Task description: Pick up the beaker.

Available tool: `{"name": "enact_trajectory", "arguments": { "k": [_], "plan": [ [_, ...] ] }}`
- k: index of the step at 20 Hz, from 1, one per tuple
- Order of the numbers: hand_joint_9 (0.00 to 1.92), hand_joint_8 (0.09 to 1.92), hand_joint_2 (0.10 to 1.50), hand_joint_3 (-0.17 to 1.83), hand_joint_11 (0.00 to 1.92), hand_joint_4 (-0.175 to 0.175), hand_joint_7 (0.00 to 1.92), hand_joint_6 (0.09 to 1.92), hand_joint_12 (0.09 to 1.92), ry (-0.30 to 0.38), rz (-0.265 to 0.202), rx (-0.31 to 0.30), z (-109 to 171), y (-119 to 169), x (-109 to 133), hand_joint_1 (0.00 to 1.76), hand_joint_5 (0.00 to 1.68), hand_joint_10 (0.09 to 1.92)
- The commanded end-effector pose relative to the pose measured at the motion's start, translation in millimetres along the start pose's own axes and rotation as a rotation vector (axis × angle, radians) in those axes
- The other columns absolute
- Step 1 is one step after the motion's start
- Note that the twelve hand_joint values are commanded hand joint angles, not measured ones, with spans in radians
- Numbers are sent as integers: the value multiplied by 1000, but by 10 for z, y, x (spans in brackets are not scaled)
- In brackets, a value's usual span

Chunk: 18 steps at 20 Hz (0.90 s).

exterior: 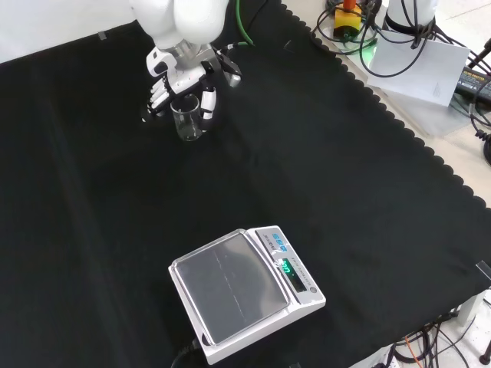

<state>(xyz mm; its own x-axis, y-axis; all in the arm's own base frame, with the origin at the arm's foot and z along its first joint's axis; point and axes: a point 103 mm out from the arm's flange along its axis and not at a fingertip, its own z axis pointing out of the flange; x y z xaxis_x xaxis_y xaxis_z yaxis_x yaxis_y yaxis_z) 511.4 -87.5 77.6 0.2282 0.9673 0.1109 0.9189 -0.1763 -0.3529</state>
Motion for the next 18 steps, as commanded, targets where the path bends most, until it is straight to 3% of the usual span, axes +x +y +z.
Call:
{"name": "enact_trajectory", "arguments": {
  "k": [1, 2, 3, 5, 7, 9, 13, 18],
  "plan": [
    [795, 1083, 637, 868, 846, 1, 405, 1117, 1214, -5, 15, -79, -14, -33, 37, 1125, 358, 966],
    [848, 1256, 652, 901, 992, -37, 458, 1327, 1133, -2, 15, -87, -20, -34, 41, 1160, 399, 1065],
    [885, 1400, 763, 819, 1100, -93, 499, 1442, 1066, 0, 16, -92, -26, -37, 39, 1134, 518, 1154],
    [932, 1567, 913, 678, 1198, -154, 555, 1520, 988, 1, 17, -99, -40, -41, 38, 1091, 660, 1264],
    [961, 1596, 973, 635, 1219, -38, 667, 1575, 970, 5, 19, -104, -55, -43, 39, 1110, 675, 1314],
    [982, 1614, 968, 669, 1219, 9, 721, 1600, 979, 8, 20, -107, -78, -46, 46, 1123, 675, 1338],
    [1000, 1629, 948, 714, 1213, 18, 751, 1610, 993, 3, 11, -121, -244, -73, 117, 1132, 675, 1352],
    [1004, 1643, 918, 766, 1211, 9, 773, 1600, 1006, -24, -10, -186, -763, -166, 316, 1141, 685, 1357]
  ]
}}
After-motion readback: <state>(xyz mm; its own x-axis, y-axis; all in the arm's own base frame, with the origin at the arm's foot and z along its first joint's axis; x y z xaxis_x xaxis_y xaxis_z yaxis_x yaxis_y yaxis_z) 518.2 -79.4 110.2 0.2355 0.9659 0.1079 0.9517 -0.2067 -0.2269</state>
